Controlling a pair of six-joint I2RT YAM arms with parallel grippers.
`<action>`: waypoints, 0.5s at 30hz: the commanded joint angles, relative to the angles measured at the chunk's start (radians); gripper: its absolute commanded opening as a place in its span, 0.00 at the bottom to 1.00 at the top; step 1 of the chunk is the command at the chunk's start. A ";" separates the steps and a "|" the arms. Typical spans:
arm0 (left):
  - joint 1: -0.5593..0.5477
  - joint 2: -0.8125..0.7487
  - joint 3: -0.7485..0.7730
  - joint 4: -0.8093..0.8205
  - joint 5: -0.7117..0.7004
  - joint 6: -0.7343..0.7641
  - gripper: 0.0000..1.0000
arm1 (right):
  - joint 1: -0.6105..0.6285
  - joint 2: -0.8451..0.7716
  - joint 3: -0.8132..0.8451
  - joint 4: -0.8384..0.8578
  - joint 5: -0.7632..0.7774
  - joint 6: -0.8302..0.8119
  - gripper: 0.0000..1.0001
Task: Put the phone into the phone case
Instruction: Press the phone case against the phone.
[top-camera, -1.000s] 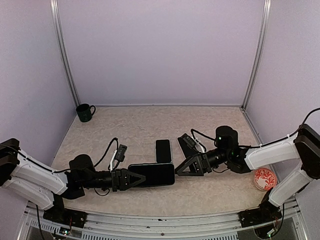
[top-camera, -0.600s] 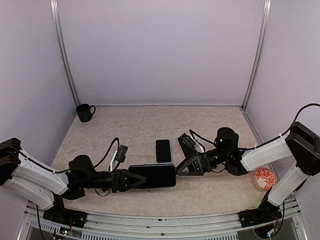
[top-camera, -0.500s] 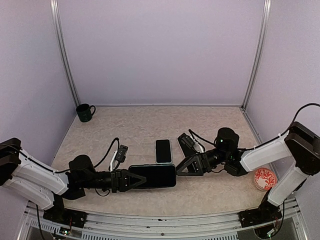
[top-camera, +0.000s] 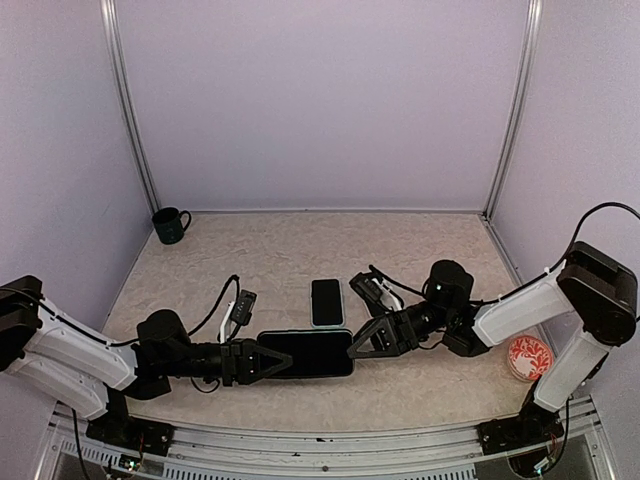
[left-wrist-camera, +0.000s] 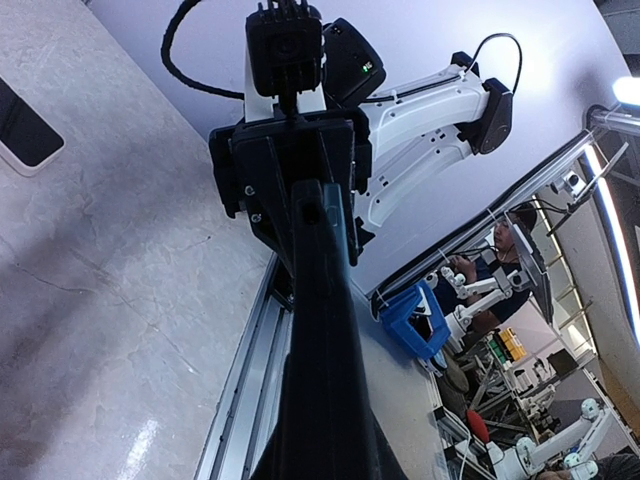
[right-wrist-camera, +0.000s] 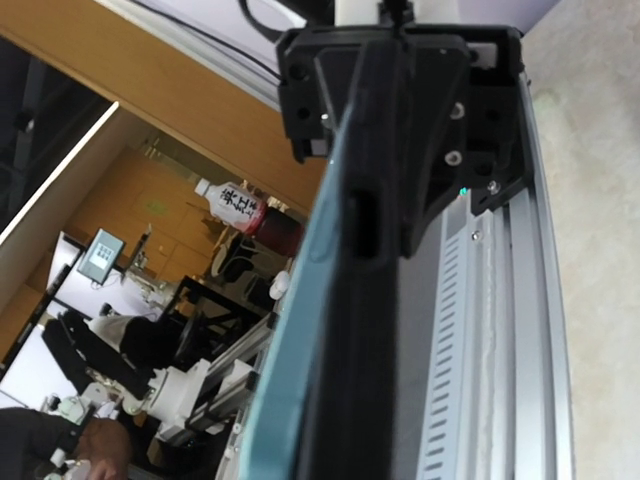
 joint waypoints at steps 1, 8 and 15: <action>-0.004 0.006 0.037 0.090 0.002 0.011 0.01 | 0.014 0.007 0.030 0.047 -0.024 0.013 0.19; -0.003 0.018 0.046 0.072 -0.003 0.013 0.07 | 0.028 0.008 0.053 -0.001 -0.024 -0.007 0.08; -0.005 0.006 0.060 0.005 -0.021 0.032 0.30 | 0.028 -0.031 0.087 -0.217 0.023 -0.133 0.00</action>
